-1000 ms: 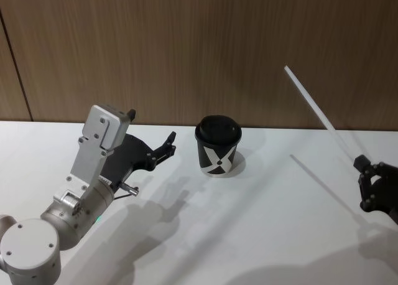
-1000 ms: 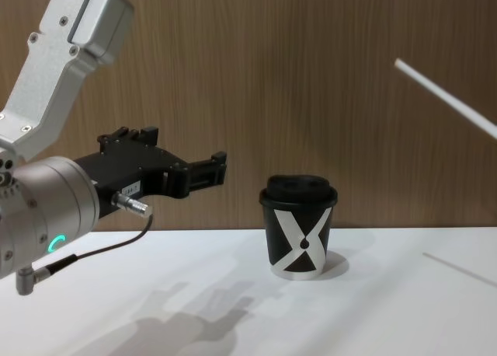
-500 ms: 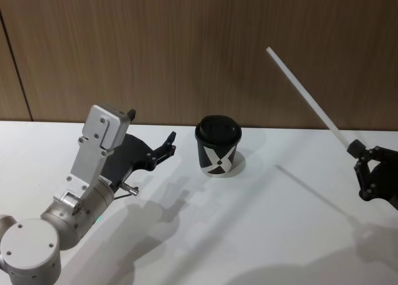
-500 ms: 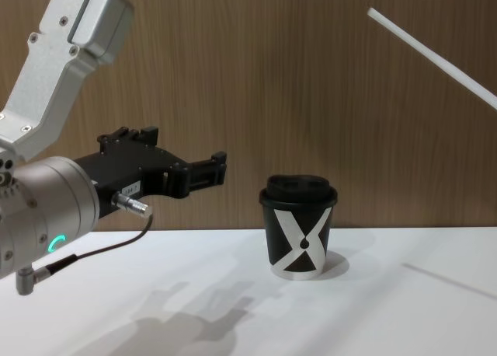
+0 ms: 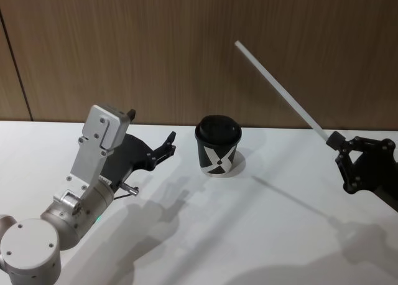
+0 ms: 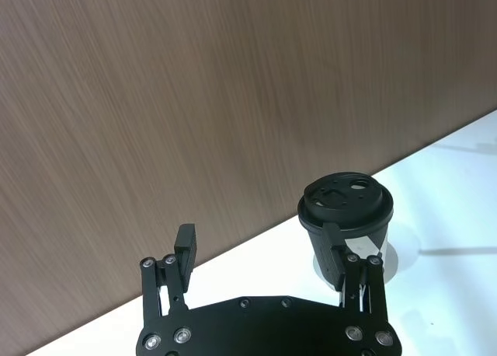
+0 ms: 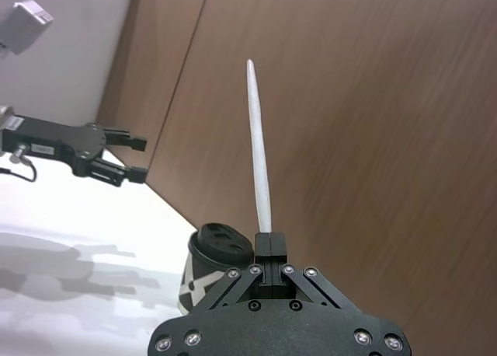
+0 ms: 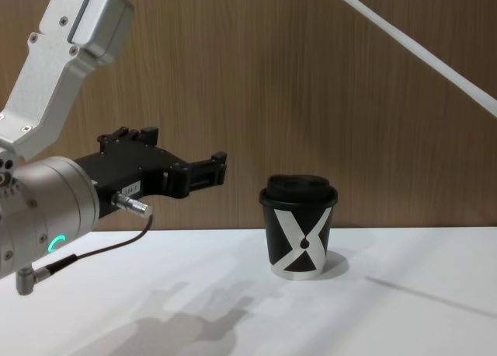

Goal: Pick up the straw with one hand, pass it to the other hand, and insert it into the cup.

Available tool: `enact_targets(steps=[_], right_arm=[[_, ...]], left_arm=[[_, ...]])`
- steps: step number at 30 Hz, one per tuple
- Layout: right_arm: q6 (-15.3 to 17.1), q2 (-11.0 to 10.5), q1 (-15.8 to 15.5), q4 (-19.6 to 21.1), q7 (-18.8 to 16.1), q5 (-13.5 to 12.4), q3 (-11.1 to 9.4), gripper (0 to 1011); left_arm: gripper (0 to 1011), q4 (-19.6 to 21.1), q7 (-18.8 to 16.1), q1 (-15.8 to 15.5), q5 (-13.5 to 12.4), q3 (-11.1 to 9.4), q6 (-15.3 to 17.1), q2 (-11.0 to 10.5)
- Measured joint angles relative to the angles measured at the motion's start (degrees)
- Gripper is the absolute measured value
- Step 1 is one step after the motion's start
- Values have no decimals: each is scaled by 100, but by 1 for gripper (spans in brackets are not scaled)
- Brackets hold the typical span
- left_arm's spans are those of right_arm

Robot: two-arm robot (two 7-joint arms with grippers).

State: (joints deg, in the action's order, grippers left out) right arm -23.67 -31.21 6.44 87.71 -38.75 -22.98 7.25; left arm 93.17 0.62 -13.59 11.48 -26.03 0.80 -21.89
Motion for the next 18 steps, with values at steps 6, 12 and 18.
enact_targets(steps=[6,12,18], right_arm=[[14,11,156,-45,-145,-114,133,0],[100,26,257,-51,-211,-205,238,0],[157,37,323,-51,-245,-261,307,0]], left_arm=[[1002,0,0,0,0,0,0,-1],[1002,0,0,0,0,0,0,0],[1002,0,0,0,0,0,0,0]])
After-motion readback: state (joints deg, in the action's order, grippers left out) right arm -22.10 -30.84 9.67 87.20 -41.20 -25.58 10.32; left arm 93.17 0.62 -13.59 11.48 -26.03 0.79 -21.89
